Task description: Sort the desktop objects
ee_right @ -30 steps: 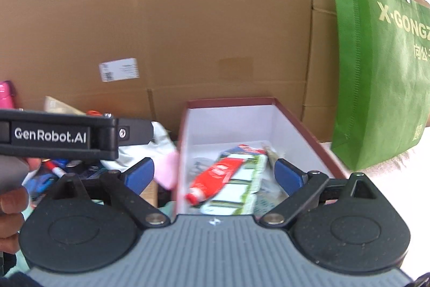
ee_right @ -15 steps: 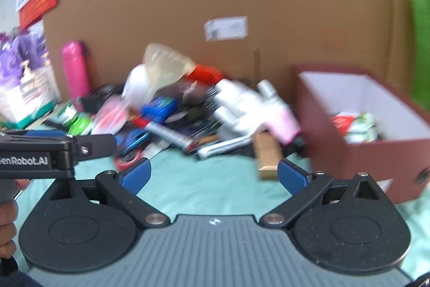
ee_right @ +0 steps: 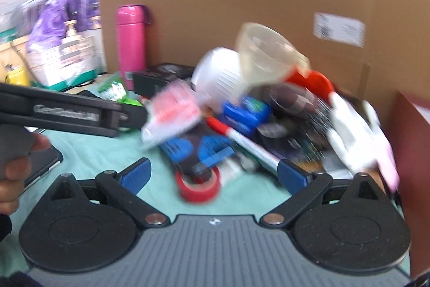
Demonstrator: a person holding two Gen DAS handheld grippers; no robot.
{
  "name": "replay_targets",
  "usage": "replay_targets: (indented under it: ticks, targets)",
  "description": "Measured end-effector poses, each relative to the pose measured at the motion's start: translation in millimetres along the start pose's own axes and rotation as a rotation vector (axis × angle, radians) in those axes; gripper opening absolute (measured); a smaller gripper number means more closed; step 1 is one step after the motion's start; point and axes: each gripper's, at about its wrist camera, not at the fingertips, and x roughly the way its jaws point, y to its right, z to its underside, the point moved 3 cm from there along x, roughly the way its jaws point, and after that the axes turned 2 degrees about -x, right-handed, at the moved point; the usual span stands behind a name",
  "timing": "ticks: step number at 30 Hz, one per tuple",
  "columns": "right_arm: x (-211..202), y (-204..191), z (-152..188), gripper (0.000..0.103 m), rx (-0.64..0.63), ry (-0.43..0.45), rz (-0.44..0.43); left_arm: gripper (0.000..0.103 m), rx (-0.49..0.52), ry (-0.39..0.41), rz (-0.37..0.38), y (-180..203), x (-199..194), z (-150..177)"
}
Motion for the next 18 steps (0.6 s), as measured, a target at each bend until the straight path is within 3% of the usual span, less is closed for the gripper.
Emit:
replay_targets:
  ticks: [13, 18]
  targets:
    - [86, -13, -40, 0.096, -0.121, 0.015, -0.175, 0.097, 0.026, -0.07, 0.026, -10, 61, -18]
    - [112, -18, -40, 0.081, -0.126, -0.032, -0.237, 0.092, 0.04, -0.099, 0.044, -9, 79, -21]
